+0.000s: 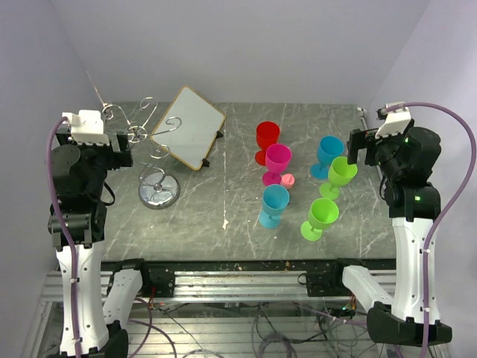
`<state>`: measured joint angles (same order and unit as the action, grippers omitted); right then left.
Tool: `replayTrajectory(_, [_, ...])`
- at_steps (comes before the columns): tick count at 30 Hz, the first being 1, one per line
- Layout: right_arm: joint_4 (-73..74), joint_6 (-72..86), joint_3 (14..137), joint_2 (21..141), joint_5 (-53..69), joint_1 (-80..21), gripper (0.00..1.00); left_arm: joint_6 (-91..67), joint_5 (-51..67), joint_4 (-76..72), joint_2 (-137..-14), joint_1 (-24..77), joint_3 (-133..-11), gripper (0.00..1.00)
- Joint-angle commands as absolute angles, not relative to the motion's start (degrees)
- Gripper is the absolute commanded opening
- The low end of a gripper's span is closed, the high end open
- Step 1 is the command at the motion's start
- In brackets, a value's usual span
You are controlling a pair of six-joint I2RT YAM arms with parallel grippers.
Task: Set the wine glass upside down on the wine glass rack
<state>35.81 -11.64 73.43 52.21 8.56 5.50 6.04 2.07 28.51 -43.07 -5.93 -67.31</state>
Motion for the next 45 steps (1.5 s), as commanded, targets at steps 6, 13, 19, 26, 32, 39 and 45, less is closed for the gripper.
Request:
replayTrajectory(6, [34.8,-12.9,73.1,52.2,10.8,5.1,1.00,4.9,3.5,26.3,-43.2,-5.7,-67.8,0.99])
replayTrajectory(13, [39.8,-17.7,74.9,53.6,17.3,5.1,1.00,7.6,7.3,28.9,-43.8,-5.7,-69.5,0.99])
replayTrajectory(19, [45.6,-23.1,75.8,54.6,28.2,5.1,1.00,8.7,12.5,28.8,-45.7,-5.7,-70.9,0.99])
replayTrajectory(26, [45.5,-24.9,74.2,52.6,35.6,5.1,1.00,11.7,18.8,33.4,-51.7,-5.7,-75.8,0.99])
replayTrajectory(32, [43.1,-22.8,71.6,52.2,38.9,5.1,1.00,12.4,20.5,41.3,-59.7,-5.6,-84.3,0.99])
replayTrajectory(39, [43.4,-22.4,71.5,52.9,40.7,5.1,1.00,14.9,21.2,44.8,-65.6,-5.7,-88.1,0.98])
replayTrajectory(45, [43.0,-21.7,71.1,53.4,39.3,5.1,1.00,16.6,21.5,46.9,-67.6,-5.7,-89.6,0.92])
